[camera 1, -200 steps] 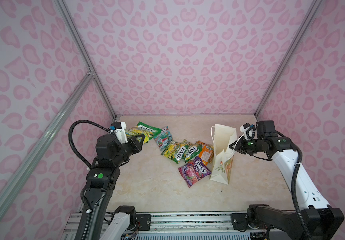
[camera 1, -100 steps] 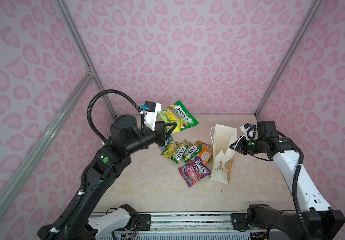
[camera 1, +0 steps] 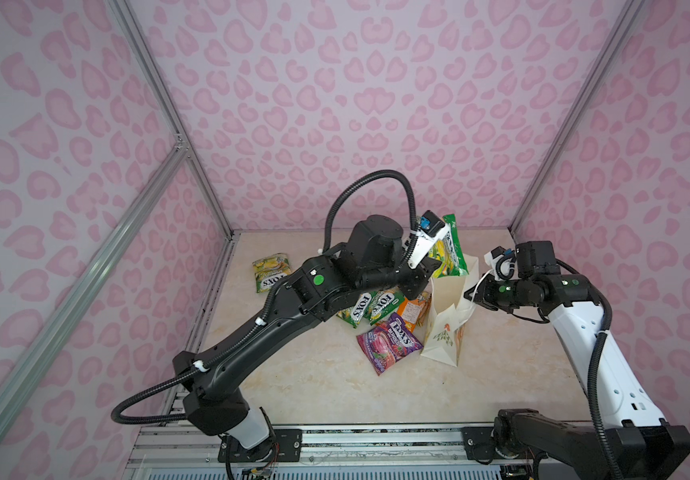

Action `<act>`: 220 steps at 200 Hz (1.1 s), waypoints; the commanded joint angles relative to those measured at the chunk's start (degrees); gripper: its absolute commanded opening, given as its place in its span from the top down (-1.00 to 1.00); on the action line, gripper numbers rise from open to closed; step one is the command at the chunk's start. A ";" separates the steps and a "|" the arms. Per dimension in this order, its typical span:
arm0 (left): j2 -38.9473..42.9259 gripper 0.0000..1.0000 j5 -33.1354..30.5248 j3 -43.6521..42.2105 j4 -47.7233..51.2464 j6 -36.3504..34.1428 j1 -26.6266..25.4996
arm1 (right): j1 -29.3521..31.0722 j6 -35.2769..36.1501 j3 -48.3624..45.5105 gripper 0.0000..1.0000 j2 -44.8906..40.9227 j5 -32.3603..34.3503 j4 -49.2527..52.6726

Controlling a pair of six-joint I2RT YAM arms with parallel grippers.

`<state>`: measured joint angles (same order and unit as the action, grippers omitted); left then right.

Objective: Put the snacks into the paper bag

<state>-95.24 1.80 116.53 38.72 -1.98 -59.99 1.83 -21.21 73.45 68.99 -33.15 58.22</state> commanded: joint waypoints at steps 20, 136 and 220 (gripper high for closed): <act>-11.44 0.78 -10.74 11.47 7.92 -8.86 -4.79 | 0.11 0.82 -0.93 1.00 -0.85 -0.24 -0.03; -17.87 0.80 -15.94 12.89 15.70 -9.01 -7.07 | -0.22 -0.14 -1.66 1.00 -2.11 0.19 -1.95; -25.63 0.81 -19.42 19.79 20.89 -7.81 -7.07 | 0.01 0.30 -2.34 1.00 -3.16 1.41 -1.17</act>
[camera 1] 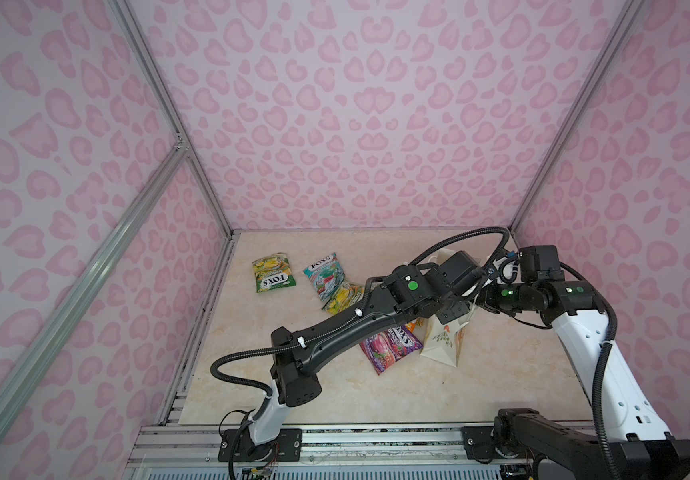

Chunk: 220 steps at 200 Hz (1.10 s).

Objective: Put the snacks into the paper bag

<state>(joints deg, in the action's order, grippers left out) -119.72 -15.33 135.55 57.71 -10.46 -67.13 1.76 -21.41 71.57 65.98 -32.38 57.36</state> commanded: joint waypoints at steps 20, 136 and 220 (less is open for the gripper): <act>-2.06 0.80 -2.60 0.77 2.58 1.15 0.07 | 0.01 0.29 -0.48 1.00 -0.19 0.48 -0.74; 0.65 -0.20 0.55 2.24 1.23 4.07 0.07 | 0.00 0.06 -1.52 1.00 -1.70 3.17 -0.98; 8.85 -0.35 10.18 1.57 -2.17 7.95 0.07 | -0.32 0.00 0.37 0.59 -2.99 9.09 1.73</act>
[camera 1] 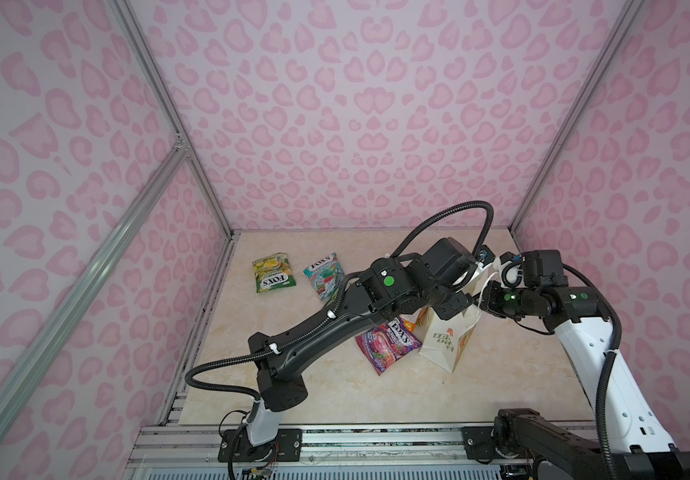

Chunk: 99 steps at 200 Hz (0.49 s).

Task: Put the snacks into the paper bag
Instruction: 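Open the left gripper to drop the green bag into the paper bag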

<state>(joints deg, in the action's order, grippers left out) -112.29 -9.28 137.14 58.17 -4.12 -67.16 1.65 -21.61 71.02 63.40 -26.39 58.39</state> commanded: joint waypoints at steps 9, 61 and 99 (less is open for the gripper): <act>1.59 -0.35 4.44 -0.03 -2.72 1.91 0.10 | -0.29 0.03 1.32 0.53 -0.42 3.96 1.10; 3.01 -0.35 0.34 -1.42 -2.51 3.99 0.10 | -0.56 -0.88 3.58 0.23 -0.48 6.95 2.66; 8.99 -0.49 -5.79 -8.81 -5.86 6.41 0.09 | -0.53 -1.87 5.00 0.27 -0.60 10.56 3.88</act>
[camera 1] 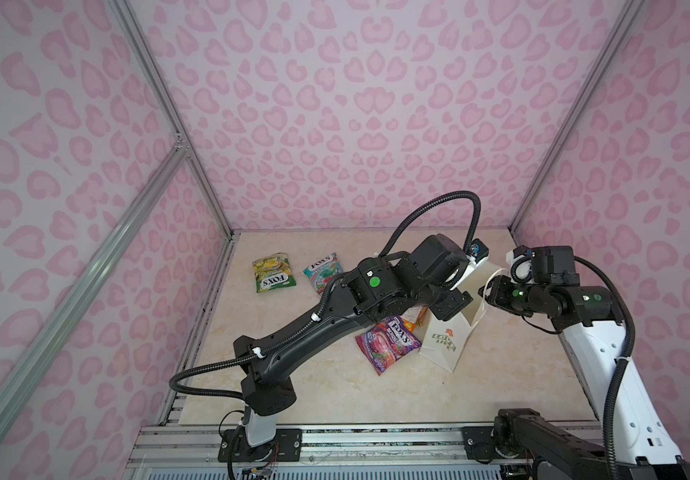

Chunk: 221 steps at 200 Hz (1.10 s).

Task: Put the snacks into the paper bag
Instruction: 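Open the left gripper to drop the green bag into the paper bag, then withdraw the left gripper and move it to the green Spring Tea bag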

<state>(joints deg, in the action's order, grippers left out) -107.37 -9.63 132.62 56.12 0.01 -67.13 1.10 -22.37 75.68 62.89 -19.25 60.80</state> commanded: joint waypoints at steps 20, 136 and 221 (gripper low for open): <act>9.36 -0.61 -10.85 -12.88 -8.31 3.87 0.16 | 0.03 -2.98 0.35 0.30 0.04 4.70 2.00; 31.15 -0.64 -16.04 -49.04 -19.71 13.69 5.90 | 0.01 -11.24 2.61 0.67 1.18 7.82 3.97; 44.79 -0.95 -19.94 -66.72 -22.08 26.09 17.36 | -0.01 -10.09 3.77 1.00 2.28 7.48 3.85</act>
<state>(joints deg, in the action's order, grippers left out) -65.76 -27.20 69.45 36.64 18.39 -54.72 1.10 -33.45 79.29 64.88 -11.79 64.82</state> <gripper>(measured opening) 0.898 0.048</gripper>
